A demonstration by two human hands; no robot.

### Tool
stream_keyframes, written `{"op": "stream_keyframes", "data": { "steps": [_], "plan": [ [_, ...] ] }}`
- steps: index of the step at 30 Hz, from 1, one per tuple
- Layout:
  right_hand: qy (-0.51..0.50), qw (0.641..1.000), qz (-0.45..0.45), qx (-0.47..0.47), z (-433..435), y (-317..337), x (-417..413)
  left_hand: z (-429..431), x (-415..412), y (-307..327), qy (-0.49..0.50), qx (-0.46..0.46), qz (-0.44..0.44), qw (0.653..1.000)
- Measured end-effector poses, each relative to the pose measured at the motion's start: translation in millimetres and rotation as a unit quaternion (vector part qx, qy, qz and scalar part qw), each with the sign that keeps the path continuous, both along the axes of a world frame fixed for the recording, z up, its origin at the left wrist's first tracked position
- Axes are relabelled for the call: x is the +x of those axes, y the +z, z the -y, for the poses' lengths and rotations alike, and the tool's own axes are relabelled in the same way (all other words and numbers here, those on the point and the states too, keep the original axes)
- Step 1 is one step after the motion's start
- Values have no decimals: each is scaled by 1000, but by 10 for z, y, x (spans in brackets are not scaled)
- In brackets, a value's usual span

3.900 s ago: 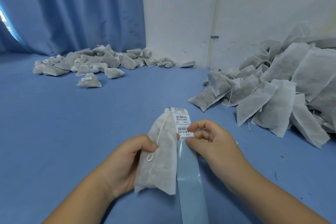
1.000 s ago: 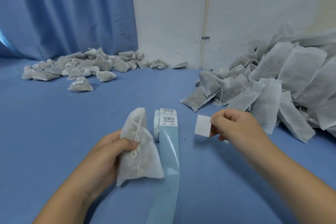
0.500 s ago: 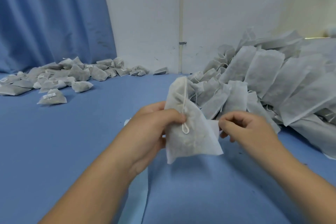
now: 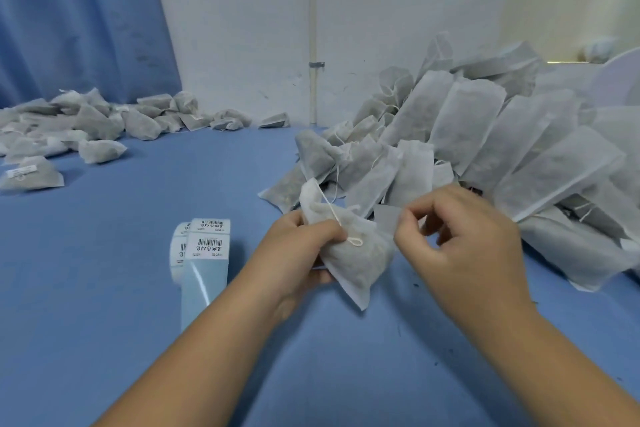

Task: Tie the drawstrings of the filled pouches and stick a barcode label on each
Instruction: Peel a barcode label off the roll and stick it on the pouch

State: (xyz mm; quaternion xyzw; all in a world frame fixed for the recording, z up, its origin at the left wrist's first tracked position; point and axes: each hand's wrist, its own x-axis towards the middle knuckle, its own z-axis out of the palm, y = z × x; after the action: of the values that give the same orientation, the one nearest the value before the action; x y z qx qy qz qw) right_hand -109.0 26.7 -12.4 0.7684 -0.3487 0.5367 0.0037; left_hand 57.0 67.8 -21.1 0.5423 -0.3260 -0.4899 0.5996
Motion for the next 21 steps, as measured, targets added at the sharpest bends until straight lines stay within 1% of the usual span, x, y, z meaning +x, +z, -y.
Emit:
{"op": "stream_keyframes", "data": {
  "steps": [4,9,11,15,21],
  "plan": [
    [-11,995,-36,-92,-2,-66,60,-4,-6,-24,-13,-1,14,1000],
    [-7,985,-57,-163,24,-99,99,-10,-18,-32,-24,1,24,999],
    [-16,983,-52,-174,35,-93,104,-8,-17,-37,-24,2,26,999],
    [-32,984,-44,-168,83,-83,81,-8,-7,-49,-27,-1,18,999],
    [11,978,-74,-194,74,-122,123,-7,-17,-50,-38,-7,25,999]
  ]
}}
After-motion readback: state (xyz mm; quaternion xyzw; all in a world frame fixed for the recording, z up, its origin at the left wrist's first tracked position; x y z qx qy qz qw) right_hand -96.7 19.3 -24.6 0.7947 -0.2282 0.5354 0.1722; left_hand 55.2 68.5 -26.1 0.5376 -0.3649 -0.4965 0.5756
